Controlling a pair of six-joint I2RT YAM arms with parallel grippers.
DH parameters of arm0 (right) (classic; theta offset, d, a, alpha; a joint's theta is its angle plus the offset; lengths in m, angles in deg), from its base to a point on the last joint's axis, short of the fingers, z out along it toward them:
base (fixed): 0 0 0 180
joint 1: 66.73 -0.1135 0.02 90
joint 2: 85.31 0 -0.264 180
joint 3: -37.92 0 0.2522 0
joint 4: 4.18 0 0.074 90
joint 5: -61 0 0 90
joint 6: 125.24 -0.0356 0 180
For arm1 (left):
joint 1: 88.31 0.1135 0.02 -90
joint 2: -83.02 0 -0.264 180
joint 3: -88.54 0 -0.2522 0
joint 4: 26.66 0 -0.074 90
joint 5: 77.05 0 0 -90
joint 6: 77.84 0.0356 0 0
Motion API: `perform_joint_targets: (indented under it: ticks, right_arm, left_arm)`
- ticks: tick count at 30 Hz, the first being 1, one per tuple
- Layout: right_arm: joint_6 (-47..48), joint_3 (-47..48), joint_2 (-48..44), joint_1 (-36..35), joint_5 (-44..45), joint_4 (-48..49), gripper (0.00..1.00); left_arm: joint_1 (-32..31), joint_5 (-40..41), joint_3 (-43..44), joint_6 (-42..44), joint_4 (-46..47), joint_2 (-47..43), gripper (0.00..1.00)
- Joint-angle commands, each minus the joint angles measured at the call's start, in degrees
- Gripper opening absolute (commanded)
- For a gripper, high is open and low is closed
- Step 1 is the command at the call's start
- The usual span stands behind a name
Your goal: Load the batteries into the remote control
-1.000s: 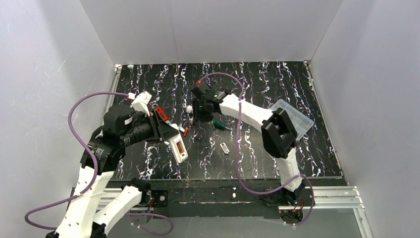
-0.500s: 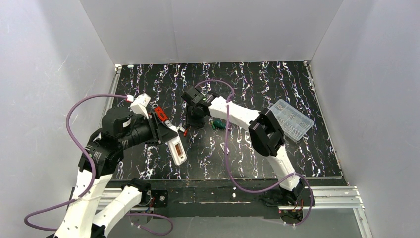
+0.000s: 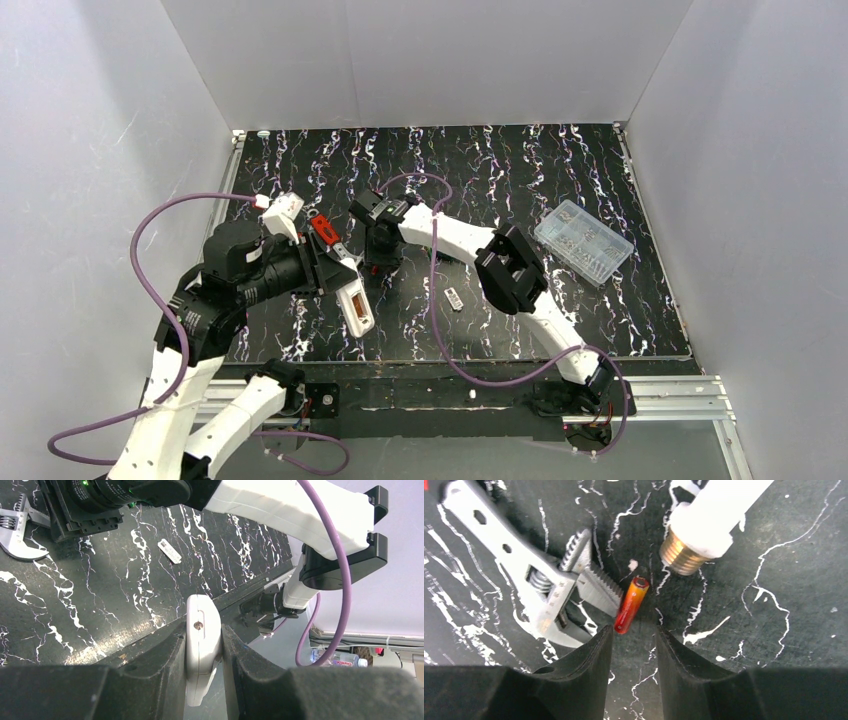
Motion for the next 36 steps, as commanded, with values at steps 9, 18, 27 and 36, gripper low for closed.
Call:
perform_joint_targets:
  ticks: [9,18,27,36]
  right_arm:
    - [2.4,7.2,5.3,-0.4,7.1,-4.7,0.38]
    - [6.7,3.6,3.0,-0.5,11.7,-6.9,0.22]
    - [16.0,-15.7,-9.5,-0.4,16.4,-4.9,0.18]
    - [20.6,-35.4,-18.9,-0.5,11.4,0.0,0.21]
  left_arm:
    - [-0.5,-0.7,0.9,1.1,-0.9,-0.5,0.00]
    - [-0.5,-0.2,1.0,1.6,-1.2,-0.6,0.00]
    - [-0.5,0.1,1.4,1.7,-1.6,-0.3,0.00]
    - [-0.5,-0.1,1.3,1.7,-1.4,0.0,0.00]
